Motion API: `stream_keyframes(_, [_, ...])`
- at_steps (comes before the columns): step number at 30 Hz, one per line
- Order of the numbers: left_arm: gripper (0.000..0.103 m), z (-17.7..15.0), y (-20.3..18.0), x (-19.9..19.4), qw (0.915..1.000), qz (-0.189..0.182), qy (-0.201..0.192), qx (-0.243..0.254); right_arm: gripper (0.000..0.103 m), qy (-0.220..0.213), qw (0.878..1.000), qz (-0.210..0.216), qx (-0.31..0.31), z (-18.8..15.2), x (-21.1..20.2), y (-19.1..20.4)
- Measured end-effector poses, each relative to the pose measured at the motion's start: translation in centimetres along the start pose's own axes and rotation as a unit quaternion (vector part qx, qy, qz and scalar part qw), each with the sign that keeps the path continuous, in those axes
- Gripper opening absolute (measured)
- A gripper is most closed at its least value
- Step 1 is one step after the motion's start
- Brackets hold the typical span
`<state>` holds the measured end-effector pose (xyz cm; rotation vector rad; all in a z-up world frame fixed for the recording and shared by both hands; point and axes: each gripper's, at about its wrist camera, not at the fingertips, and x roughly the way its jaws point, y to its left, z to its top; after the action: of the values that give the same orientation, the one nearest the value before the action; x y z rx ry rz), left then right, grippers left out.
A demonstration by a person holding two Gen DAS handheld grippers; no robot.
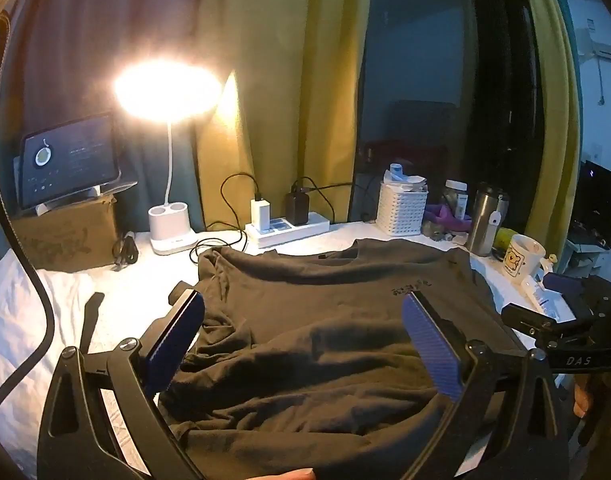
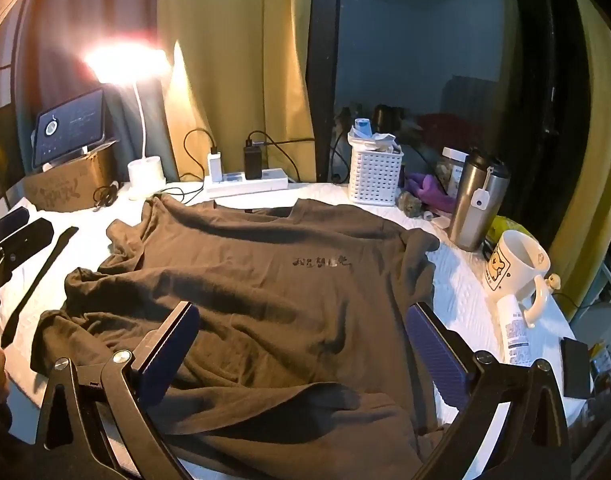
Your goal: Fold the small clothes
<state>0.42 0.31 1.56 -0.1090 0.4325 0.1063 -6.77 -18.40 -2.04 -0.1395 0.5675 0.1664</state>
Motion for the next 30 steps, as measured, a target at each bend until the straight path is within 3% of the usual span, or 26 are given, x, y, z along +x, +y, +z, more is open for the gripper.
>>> stream_keyframes(30, [0.098,0.0,-0.4,0.9,0.9997,-0.016,0.013,-0.013,0.103,-0.004,1.0,0.0,0.003,0.3,0.8,-1.1])
